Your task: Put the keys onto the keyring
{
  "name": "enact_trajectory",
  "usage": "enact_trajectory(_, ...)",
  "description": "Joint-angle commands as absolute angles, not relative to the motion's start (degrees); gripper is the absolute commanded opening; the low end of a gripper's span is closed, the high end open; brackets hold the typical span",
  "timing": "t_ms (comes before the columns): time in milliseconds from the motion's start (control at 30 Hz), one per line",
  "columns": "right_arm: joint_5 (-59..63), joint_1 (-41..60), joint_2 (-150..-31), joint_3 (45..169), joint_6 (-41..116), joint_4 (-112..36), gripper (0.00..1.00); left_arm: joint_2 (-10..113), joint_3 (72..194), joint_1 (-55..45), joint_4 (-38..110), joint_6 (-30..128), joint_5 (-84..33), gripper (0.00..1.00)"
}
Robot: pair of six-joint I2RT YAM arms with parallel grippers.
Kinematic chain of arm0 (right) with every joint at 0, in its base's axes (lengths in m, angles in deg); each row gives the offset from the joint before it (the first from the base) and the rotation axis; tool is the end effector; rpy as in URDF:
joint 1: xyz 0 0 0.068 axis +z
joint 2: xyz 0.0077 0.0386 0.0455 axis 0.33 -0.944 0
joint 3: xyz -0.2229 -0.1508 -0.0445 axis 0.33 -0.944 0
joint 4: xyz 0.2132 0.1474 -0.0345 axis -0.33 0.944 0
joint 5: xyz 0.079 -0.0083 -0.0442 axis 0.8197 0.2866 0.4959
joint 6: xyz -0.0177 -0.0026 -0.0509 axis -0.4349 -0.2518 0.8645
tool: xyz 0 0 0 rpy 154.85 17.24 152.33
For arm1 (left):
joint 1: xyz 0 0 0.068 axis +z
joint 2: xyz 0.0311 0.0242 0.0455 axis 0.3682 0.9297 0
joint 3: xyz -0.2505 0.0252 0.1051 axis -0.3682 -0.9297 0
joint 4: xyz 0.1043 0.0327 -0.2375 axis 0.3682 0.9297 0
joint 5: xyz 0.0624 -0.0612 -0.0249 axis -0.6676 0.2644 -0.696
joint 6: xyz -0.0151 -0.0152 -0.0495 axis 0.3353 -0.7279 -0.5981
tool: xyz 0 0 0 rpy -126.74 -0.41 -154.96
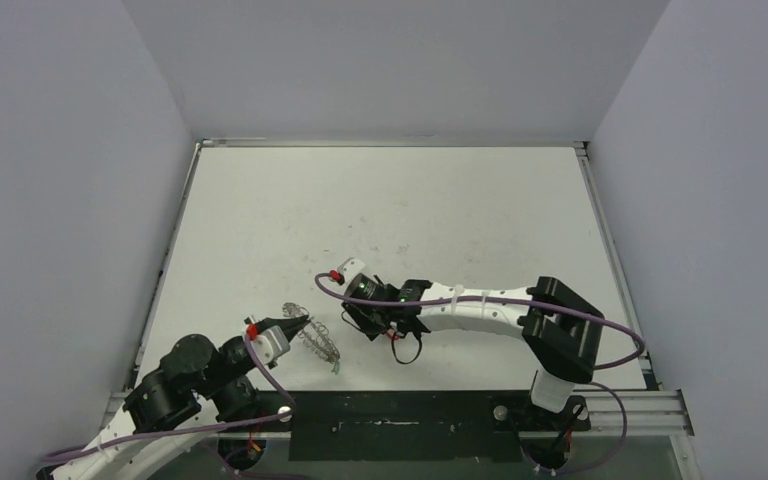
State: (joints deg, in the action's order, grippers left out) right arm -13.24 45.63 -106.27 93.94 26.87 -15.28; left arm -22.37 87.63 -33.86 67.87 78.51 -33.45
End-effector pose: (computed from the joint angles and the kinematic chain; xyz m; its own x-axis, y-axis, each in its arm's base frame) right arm 0.1512 0.3112 0.1966 -0.6026 -0.5789 -0.5493 -0.7171 0.6949 0.0542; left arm 0.0337 -0.0490 0.2724 0.2157 0.2234 -0.9506 0.7973 0.5217 0.3035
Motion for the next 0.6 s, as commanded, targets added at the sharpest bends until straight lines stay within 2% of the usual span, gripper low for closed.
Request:
enact_trajectory(0, -22.2, 47.6, -110.5, 98.8, 22.1, -11.0, 0.44, -23.0, 90.5, -34.0, 68.8, 77.6, -35.8, 0.0)
enact_trajectory(167, -23.7, 48.4, -113.2, 99.9, 20.9, -10.8, 0.43, -23.0, 90.5, -34.0, 68.9, 77.5, -35.7, 0.0)
enact_trajectory(400, -23.2, 48.3, -114.5, 99.7, 19.2, -10.6, 0.32, -23.0, 90.0, -34.0, 68.2, 76.9, -35.0, 0.0)
enact_trajectory(567, -21.1, 48.3, -115.9, 99.7, 17.1, -10.4, 0.32, -23.0, 89.6, -34.0, 67.3, 76.3, -34.7, 0.0)
